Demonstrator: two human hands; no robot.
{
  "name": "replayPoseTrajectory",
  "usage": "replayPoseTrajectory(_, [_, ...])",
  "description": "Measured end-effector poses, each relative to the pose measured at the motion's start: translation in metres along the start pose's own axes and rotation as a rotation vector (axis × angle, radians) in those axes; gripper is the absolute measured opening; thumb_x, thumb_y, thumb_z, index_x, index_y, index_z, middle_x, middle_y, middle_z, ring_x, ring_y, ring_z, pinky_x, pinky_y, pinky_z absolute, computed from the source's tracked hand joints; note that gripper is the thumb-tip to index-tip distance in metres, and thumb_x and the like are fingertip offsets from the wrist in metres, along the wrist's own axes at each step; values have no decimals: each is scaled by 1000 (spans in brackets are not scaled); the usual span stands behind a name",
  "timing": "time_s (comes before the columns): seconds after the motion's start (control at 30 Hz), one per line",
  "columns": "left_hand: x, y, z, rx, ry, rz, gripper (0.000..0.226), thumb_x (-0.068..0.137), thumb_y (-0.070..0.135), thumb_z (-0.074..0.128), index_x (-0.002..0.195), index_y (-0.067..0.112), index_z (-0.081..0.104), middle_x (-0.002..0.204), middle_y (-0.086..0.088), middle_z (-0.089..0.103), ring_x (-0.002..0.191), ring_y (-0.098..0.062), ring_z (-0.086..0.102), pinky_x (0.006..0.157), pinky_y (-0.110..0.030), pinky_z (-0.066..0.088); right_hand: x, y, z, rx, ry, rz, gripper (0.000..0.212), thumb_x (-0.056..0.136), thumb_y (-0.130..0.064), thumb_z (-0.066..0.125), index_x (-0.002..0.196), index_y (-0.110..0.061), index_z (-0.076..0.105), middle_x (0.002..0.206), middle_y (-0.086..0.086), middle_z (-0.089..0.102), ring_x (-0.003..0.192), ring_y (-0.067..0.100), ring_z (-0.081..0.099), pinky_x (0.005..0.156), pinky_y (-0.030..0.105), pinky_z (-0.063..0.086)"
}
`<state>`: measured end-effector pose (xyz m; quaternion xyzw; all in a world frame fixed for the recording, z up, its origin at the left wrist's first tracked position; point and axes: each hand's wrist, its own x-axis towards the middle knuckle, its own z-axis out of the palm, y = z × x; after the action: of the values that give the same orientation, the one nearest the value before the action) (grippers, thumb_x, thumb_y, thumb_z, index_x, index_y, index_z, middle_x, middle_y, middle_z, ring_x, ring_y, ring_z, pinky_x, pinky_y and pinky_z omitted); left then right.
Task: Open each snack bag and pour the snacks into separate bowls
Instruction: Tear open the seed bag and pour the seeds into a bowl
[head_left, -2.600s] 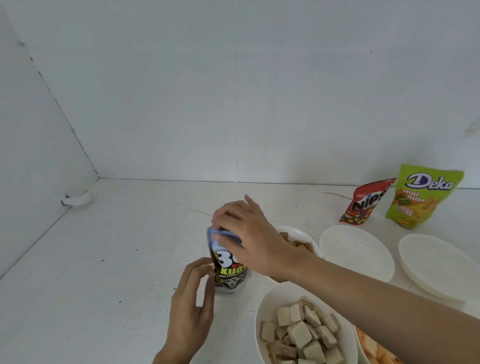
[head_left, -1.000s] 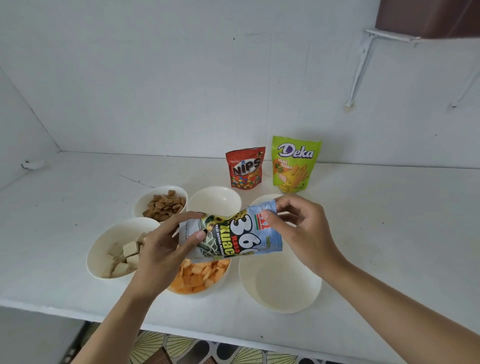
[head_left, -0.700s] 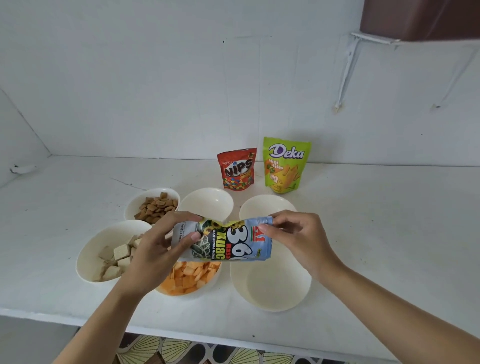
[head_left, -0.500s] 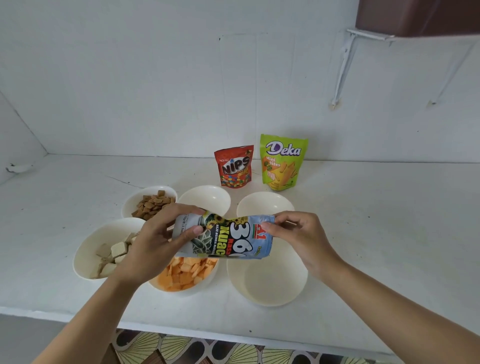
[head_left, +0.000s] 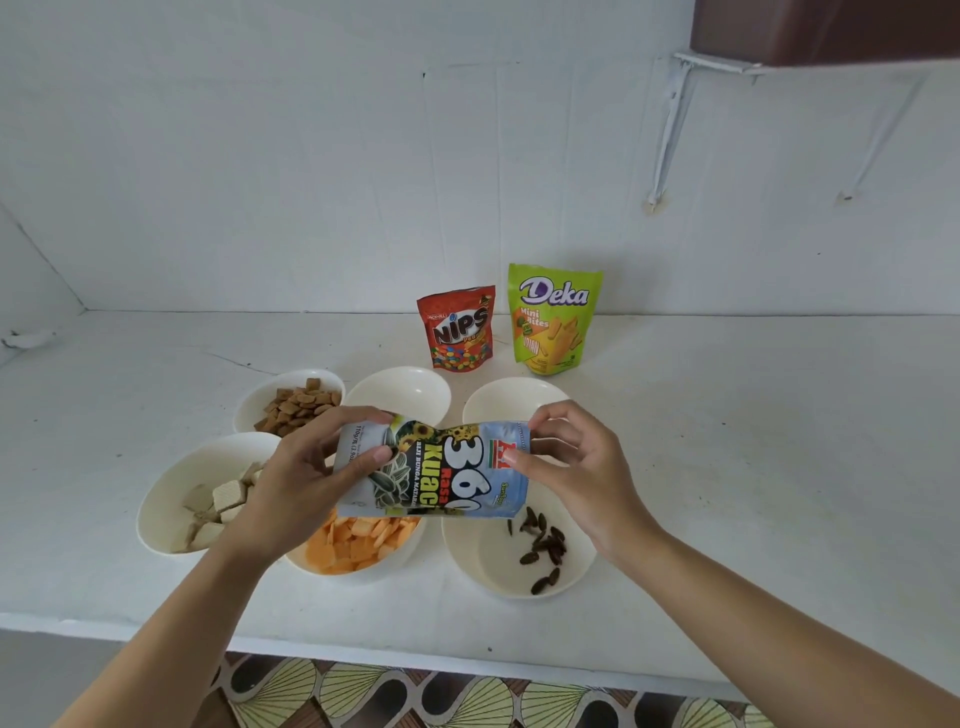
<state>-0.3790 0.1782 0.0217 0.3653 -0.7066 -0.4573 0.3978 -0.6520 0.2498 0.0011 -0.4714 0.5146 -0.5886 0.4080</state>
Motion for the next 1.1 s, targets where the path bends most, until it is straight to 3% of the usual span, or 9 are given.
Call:
replayPoseTrajectory(0.23, [4,3,-1,68,-6,32,25,90,5,67,115,10,68,119,-7,67,112,-24,69,67,-45,64,1,6,1,-91,-89,-30,17,80,-6,82,92,-12,73,98,3,76,100,18,72,76,47,63])
replayPoseTrajectory(0.47, [12,18,-3,139,-76,81,25,89,15,70,113,17,70,112,0,65,114,-25,66,69,-42,64,1,6,-6,-144,-163,-96,20,81,-10,82,94,-18,69,102,5,71,104,23,70,76,47,63])
replayPoseTrajectory(0.6, [13,20,-1,213,-126,133,29,90,34,72,116,21,70,114,3,65,115,-27,64,72,-42,64,-1,7,-7,-231,-199,-92,20,81,-10,81,88,-20,65,97,1,72,102,19,71,75,46,63])
replayPoseTrajectory(0.8, [19,32,3,201,-116,154,23,91,18,67,114,20,69,117,-2,66,113,-27,67,68,-43,64,-2,4,-7,-260,-82,-236,19,83,-12,79,89,-18,63,92,-6,68,98,18,68,75,36,62])
replayPoseTrajectory(1.1, [22,38,15,220,-137,185,22,93,14,65,112,23,69,117,-2,67,115,-27,65,69,-39,64,-5,11,-14,-299,-87,-212,21,82,-12,80,85,-19,60,90,-9,67,97,17,67,75,33,62])
